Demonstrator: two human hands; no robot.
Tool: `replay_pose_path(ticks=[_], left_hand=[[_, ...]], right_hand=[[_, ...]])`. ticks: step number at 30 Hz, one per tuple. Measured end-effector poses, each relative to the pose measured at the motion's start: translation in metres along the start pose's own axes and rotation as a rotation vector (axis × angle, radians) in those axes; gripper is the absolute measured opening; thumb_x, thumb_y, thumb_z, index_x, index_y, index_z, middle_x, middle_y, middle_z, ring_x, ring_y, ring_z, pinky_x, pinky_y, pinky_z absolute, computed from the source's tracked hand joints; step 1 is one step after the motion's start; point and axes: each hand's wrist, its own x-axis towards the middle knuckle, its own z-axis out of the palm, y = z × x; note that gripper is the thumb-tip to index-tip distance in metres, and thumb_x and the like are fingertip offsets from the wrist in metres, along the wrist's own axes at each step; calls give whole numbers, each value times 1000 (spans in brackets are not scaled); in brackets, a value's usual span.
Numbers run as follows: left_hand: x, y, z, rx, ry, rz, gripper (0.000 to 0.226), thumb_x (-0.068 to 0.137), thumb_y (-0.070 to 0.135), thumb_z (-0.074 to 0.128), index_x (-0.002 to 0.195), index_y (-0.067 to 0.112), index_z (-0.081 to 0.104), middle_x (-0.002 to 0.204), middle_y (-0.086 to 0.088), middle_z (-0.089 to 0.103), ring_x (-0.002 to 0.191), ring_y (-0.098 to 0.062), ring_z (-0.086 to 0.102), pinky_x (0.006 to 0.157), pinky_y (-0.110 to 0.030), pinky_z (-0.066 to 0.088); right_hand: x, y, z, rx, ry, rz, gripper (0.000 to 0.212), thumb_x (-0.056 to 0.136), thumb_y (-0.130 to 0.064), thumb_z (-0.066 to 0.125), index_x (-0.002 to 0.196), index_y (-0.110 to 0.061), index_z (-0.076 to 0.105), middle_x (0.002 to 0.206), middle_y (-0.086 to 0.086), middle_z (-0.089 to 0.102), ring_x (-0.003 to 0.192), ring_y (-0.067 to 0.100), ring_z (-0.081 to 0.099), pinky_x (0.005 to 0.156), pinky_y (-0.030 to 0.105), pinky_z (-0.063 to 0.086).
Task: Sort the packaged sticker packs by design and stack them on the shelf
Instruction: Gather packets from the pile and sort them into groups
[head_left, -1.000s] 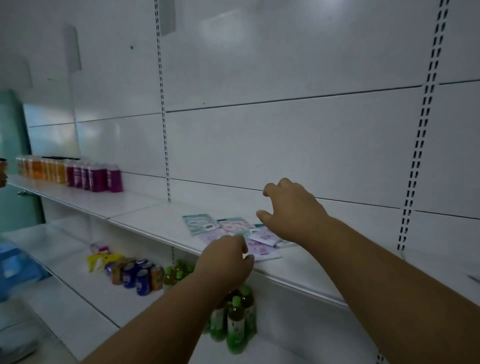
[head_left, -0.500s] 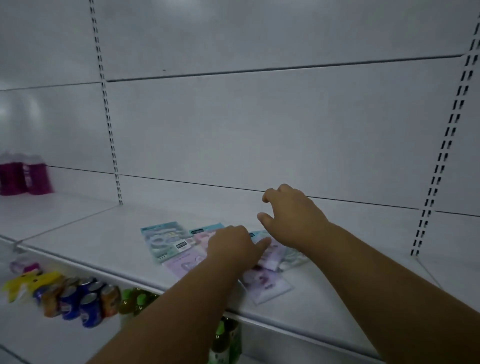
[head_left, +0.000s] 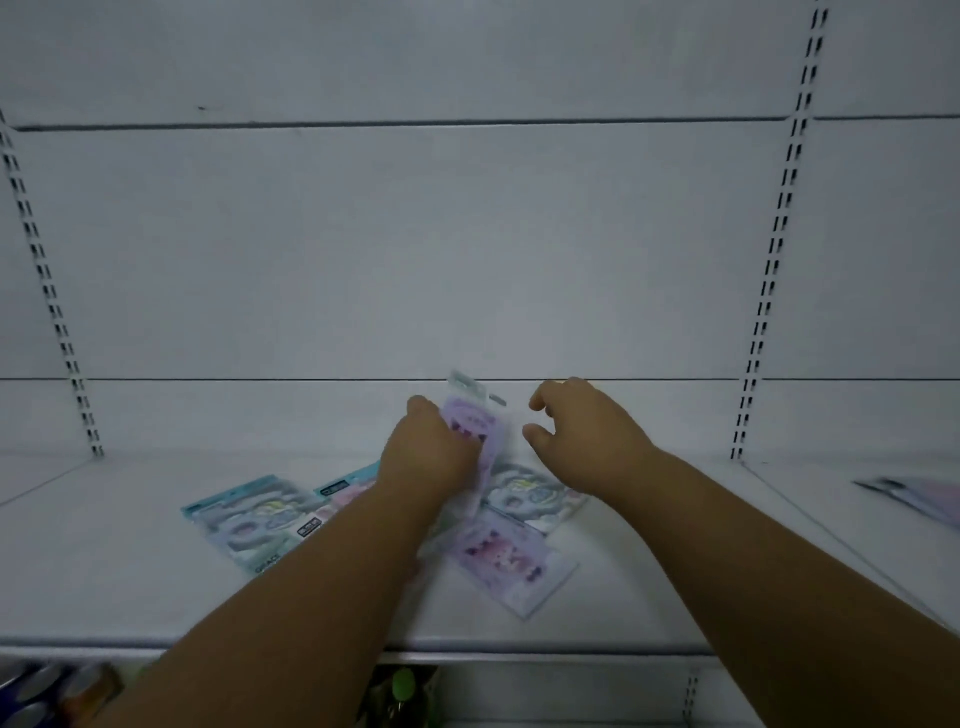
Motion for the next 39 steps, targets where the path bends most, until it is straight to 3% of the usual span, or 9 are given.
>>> replay_pose_path(ticks=[4,7,10,16,21,24,29,35,39], left_hand=[[-9,-5,-51,-441,81,65,15,77,25,68,90,18,64,82,-7,71,69,-24,69,67,-44,62],[-24,-5,-79,-665,37,28,21,86,17,68,105,11,60,87,-14,70,64,-24,66,60,-39,61],[-36,-8,-95,-718,24,26,16,92,15,64,107,12,58,89,-11,69,67,-23,67,48,-28,59],[-46,-20,-102,-686,45,34,14,94,17,61,108,18,59,95,-3,71,77,-19,72,57,-29,58],[-51,-22,-95,-720,8,34,13,95,17,59,106,22,60,96,-2,72,83,-20,72,69,-37,61],[-54,-15,-83,-753,-11,40,14,94,14,57,101,27,58,96,2,70,84,-17,70,72,-36,58],[-72,19,-47,-820,-123,41,19,95,11,53,103,27,57,95,5,69,83,-14,69,67,-31,56],[-119,94,12,-894,-297,109,23,96,5,50,107,24,56,89,10,67,77,-9,68,58,-24,51],[-155,153,62,-893,-373,151,24,96,4,51,102,27,56,91,7,68,79,-11,68,62,-26,53]], right_hand=[[10,-9,18,-58,-136,37,37,91,-34,58,120,-12,59,120,9,62,107,26,58,89,34,47],[16,-11,37,-190,-341,152,34,88,-41,58,106,-12,60,106,8,64,100,27,60,83,34,49],[19,-10,49,-201,-514,205,30,88,-41,55,75,-14,53,78,4,55,86,26,57,76,31,43],[28,-10,46,-176,-497,265,40,78,-51,70,86,-13,60,85,4,60,86,24,60,76,31,44],[25,-6,32,-102,-233,297,38,80,-38,66,107,-12,57,113,12,62,96,26,60,74,29,43],[11,-1,4,54,13,270,9,91,-19,51,95,-12,54,103,13,64,84,25,55,70,28,38],[-42,24,-52,278,365,372,13,92,-22,54,93,-11,60,87,5,64,82,23,64,75,38,55],[-112,93,-118,345,534,491,13,89,-24,59,90,-12,62,85,6,70,77,22,70,75,46,60],[-161,148,-160,298,623,513,16,93,-24,57,95,-9,61,88,7,68,77,18,67,73,38,59]])
